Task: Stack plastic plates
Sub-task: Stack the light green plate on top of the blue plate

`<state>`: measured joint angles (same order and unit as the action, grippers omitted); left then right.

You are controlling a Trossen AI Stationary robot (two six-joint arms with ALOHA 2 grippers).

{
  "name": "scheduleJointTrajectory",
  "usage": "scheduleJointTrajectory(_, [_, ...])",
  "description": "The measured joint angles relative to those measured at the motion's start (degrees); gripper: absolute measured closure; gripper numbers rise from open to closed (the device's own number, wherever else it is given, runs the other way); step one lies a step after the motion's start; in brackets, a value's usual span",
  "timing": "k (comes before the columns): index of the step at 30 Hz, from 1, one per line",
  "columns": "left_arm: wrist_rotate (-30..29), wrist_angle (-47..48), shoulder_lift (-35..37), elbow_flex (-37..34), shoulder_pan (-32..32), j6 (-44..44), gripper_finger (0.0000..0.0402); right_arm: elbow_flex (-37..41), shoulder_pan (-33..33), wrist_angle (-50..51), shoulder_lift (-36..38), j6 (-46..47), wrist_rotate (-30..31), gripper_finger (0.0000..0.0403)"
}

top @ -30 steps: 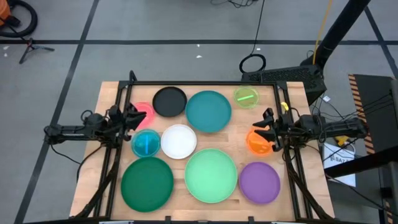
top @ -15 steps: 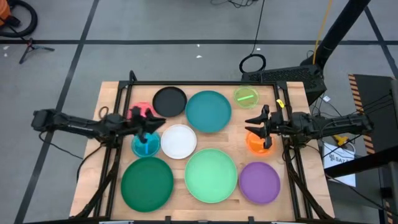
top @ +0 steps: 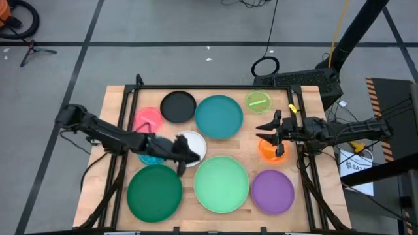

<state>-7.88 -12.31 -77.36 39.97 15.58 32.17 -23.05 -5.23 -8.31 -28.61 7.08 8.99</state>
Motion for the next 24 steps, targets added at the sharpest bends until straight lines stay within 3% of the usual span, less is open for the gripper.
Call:
scheduleJointTrajectory(5, [-3.6, 3.9, -7.8, 5.2, 4.2, -3.4, 0.033, 0.0, 0.0, 0.0, 0.0, -0.8, 0.0, 0.0275])
scheduleJointTrajectory(11, [-4.3, 8.1, -13.6, 8.8, 4.8, -1.9, 0.033, 0.0, 0.0, 0.0, -1.0, -0.6, 0.0, 0.0275])
scheduleJointTrajectory(24, [-4.8, 8.2, -17.2, 12.3, 2.4, -1.8, 0.033, 0.0, 0.0, -0.1, -1.0, -3.4, 0.0, 0.0275])
